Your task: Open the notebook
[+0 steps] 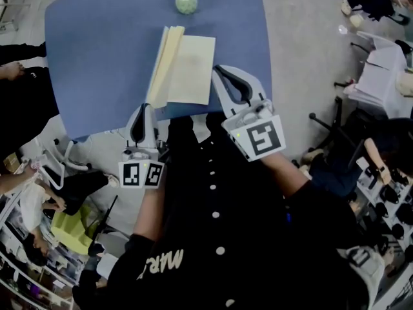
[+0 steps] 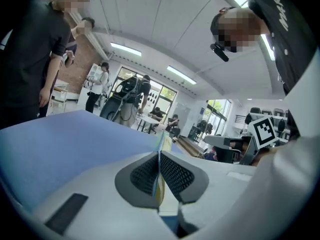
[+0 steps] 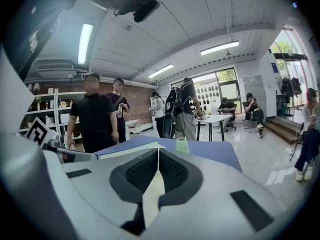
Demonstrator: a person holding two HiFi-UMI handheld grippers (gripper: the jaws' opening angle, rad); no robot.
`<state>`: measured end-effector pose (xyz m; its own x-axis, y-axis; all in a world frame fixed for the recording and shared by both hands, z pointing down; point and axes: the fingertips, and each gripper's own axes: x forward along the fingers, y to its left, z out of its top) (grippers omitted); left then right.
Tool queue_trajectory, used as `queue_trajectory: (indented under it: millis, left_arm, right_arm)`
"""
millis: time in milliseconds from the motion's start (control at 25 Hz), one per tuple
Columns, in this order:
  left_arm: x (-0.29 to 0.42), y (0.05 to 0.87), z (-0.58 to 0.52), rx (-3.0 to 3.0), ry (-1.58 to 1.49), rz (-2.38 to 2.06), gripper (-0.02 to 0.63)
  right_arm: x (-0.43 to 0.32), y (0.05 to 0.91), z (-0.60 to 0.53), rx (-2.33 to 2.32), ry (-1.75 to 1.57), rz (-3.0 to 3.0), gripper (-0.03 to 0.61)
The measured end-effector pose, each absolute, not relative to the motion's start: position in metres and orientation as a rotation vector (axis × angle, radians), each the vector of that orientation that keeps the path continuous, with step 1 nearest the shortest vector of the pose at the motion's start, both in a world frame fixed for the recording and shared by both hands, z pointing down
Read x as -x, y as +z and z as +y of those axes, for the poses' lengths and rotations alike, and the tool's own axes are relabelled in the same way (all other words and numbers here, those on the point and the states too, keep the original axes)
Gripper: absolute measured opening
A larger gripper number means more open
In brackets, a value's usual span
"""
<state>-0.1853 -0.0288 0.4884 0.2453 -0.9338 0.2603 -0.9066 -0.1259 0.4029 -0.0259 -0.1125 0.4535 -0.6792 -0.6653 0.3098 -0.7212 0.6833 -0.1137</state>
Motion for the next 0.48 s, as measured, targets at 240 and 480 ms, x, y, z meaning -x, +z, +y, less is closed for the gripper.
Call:
queue_trajectory:
  millis: [240,480]
  left_arm:
    - [0.239,0.504,-0.033,-2.0,0.036,-1.754,0.014]
    - [0.28,0.537,-0.033,-1.96,0.252,-1.778,0.018]
  right_arm:
    - [0.044,0.45,-0.112,-1.131,0.323,-2.64,0.006]
    - [0.052,0.449,-0.111,-1.166,0.317,-2.619,0.006]
